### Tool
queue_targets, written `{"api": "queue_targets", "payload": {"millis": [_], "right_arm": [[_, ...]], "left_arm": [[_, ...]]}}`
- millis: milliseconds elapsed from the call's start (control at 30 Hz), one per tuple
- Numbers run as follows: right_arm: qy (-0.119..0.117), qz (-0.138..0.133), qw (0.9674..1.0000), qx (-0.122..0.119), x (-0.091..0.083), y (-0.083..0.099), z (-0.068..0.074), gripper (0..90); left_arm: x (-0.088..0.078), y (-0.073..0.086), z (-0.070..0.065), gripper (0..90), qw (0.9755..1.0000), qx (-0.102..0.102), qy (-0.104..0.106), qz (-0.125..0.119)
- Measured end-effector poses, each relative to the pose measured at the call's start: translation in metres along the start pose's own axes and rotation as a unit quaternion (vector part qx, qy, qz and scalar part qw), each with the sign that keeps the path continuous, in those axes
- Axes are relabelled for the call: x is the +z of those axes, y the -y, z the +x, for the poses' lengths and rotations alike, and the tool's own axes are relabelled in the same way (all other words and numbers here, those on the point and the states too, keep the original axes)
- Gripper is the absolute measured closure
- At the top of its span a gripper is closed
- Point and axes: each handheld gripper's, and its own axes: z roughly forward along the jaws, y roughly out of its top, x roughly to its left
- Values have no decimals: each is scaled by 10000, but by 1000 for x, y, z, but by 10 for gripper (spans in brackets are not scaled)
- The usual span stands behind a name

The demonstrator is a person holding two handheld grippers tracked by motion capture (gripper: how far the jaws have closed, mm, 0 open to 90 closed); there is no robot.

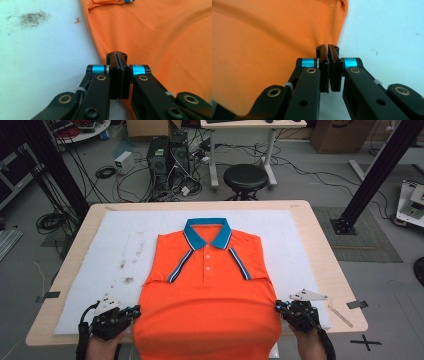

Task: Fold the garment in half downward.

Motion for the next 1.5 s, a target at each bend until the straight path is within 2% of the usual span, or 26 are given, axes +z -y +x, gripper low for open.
{"api": "queue_targets", "payload": {"millis": [200,367,400,433,467,500,567,600,633,700,833,900,967,1033,1133,1200,1300,1367,1500], "right_arm": [[-96,54,9999,-53,-11,9,-1,893],[-170,36,9998,-18,-14,9,-3,878],[-195,17,9998,30,-14,9,-4,817],[-166,-63,9998,78,-14,9,-4,714],[-154,-252,9992,281,-14,6,-8,583],[-154,-252,9992,281,-14,6,-8,583],[-103,-417,9985,339,-12,2,-11,525],[-15,-490,9982,347,-9,-2,-12,487],[-15,-490,9982,347,-9,-2,-12,487],[-35,-471,9985,276,-4,-6,-12,472],[-45,-508,9987,86,4,-14,-12,392],[-74,-572,9983,-1,7,-18,-13,415],[-64,-585,9983,23,8,-22,-16,434],[-29,-608,9981,56,9,-26,-19,413],[-52,-659,9978,89,12,-32,-24,385],[-68,-669,9977,63,14,-38,-27,371],[-60,-696,9975,109,19,-47,-31,261],[-73,-734,9972,87,23,-56,-34,222],[-196,-811,9965,-82,31,-76,-39,213]], "left_arm": [[-12,6,2,895,9997,-119,160,102],[-13,6,1,890,9994,-152,300,86],[-13,5,1,862,9993,-192,305,4],[-12,3,1,735,9991,-286,303,-100],[-11,1,1,597,9989,-295,302,-213],[-10,-2,1,597,9987,-279,283,-322],[-7,-8,2,537,9980,-212,273,-537],[-5,-11,3,465,9975,-169,274,-621],[-3,-14,3,465,9973,-132,269,-677],[0,-18,6,406,9964,45,280,-798],[11,-30,16,272,9952,-7,312,-929],[16,-37,21,271,9942,8,406,-995],[21,-45,24,272,9936,19,470,-1023],[26,-54,27,272,9929,20,516,-1068],[32,-68,32,272,9921,177,649,-1060],[37,-78,36,271,9910,196,766,-1080],[43,-91,40,256,9908,274,709,-1122],[46,-100,44,246,9901,325,709,-1165],[50,-118,50,245,9886,412,690,-1275]]}}
